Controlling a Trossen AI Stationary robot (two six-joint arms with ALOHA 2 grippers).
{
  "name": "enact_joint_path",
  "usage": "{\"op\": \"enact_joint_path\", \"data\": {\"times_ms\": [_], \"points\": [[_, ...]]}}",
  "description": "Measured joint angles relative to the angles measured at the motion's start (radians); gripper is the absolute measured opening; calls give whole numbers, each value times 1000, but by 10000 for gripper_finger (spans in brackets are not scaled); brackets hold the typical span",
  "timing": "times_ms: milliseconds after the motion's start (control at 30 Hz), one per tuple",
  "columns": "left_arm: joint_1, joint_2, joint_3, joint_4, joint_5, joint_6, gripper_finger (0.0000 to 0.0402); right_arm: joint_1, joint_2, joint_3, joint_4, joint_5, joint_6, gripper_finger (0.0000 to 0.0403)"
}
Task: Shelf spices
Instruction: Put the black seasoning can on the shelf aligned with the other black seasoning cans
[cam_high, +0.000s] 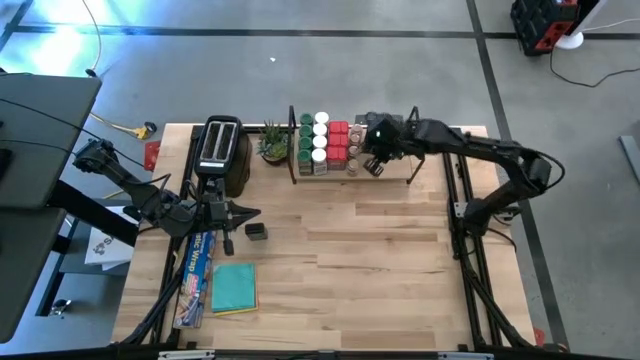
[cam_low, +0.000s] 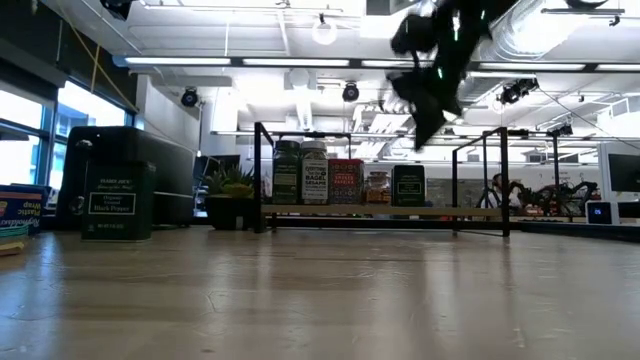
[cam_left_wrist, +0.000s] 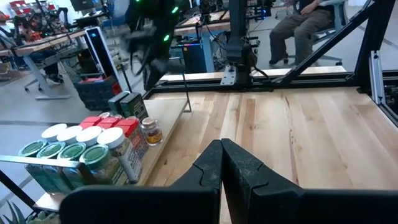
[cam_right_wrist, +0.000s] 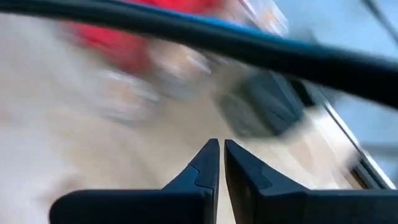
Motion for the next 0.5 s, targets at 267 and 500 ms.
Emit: {"op": "enact_joint_path", "data": {"times_ms": [267,500], "points": [[-10,1,1,-231,293,-228,1,360,-25,6,331,-21,-10,18],[-2,47,1,-605,410,-636,80,546,-26,5,407,64,-11,18]]}}
